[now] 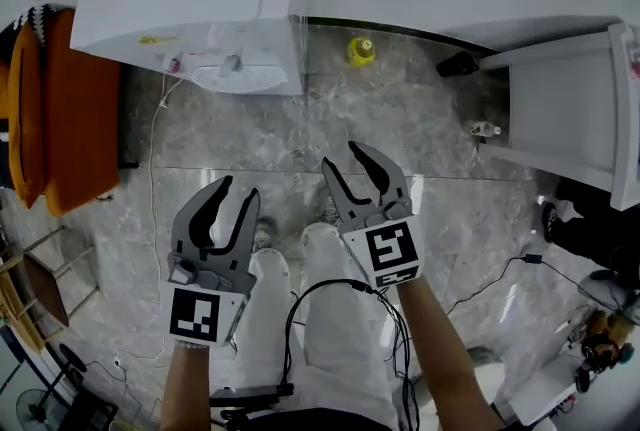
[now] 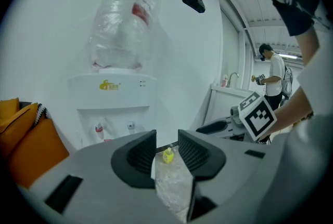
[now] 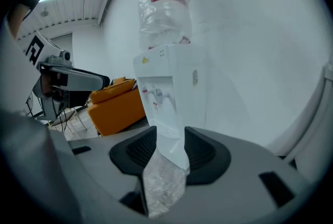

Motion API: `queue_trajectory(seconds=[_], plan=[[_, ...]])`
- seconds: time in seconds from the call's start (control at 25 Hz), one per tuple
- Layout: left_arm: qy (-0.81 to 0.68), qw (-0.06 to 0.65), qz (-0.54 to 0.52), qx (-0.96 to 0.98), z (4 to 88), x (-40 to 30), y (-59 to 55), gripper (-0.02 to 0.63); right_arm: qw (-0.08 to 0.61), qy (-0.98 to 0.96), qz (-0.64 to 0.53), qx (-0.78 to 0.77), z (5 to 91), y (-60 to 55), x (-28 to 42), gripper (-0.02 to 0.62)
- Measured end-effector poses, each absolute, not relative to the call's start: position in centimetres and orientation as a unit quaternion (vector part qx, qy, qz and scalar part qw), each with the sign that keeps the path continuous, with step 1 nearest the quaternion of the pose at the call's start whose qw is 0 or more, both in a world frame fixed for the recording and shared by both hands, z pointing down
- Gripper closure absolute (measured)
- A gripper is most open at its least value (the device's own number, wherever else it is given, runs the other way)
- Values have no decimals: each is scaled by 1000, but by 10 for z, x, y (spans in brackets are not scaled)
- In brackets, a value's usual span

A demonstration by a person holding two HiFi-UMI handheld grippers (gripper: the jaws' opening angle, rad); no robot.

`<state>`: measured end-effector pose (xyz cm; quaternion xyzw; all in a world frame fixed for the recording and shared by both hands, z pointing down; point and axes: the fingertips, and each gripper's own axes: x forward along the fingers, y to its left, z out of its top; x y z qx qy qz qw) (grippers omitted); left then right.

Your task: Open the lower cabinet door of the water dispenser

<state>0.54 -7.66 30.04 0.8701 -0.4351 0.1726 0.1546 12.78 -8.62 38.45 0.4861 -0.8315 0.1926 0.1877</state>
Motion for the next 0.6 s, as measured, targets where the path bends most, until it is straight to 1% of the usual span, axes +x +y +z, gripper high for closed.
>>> queue_trajectory(seconds=[0.28,0.4,0.6], plan=[[-439,163,178,866,344,12,-90,477,192,-835,201,476,441,-105,125,437],[-434,161,197,864,366,12,-91,477,193,-837,208,468,467,-115,123,434],[-438,169,193,862,389,17,-99,477,206,-843,196,457,502,-135,121,423]])
